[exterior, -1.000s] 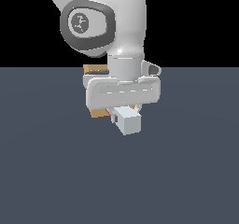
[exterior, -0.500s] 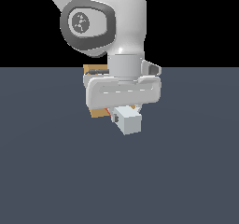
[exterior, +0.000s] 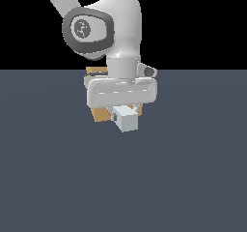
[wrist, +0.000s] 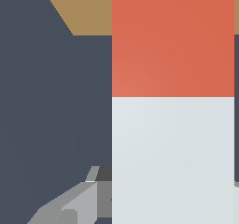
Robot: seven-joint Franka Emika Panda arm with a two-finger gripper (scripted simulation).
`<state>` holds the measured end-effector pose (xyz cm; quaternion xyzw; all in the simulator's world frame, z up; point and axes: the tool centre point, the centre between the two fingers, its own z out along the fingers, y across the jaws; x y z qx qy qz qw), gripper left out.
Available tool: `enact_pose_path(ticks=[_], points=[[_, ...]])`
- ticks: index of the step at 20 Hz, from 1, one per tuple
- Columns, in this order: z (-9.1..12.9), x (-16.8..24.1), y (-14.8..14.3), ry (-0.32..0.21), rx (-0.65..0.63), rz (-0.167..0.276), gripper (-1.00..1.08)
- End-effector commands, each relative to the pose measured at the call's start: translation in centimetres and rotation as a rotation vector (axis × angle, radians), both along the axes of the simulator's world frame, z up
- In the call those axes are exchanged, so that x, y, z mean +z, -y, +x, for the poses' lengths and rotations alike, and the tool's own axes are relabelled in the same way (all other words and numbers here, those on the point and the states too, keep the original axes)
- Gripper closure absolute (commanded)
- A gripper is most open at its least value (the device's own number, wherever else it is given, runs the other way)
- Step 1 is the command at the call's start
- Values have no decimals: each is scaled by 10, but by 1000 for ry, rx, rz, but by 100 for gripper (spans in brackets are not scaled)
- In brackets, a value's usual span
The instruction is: Insert the peg into the horizontal hole in a box.
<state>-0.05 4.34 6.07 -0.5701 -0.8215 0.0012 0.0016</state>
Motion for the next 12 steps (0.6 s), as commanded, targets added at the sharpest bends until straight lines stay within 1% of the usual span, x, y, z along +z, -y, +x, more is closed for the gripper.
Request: enact_pose_path(ticks=[1, 6, 9, 12], points=[[-6, 2, -21, 5, 2, 1, 108], [-18, 3, -54, 6, 2, 1, 108], [-21, 3, -64, 7, 2, 1, 108], [-22, 3, -67, 7, 2, 1, 108]])
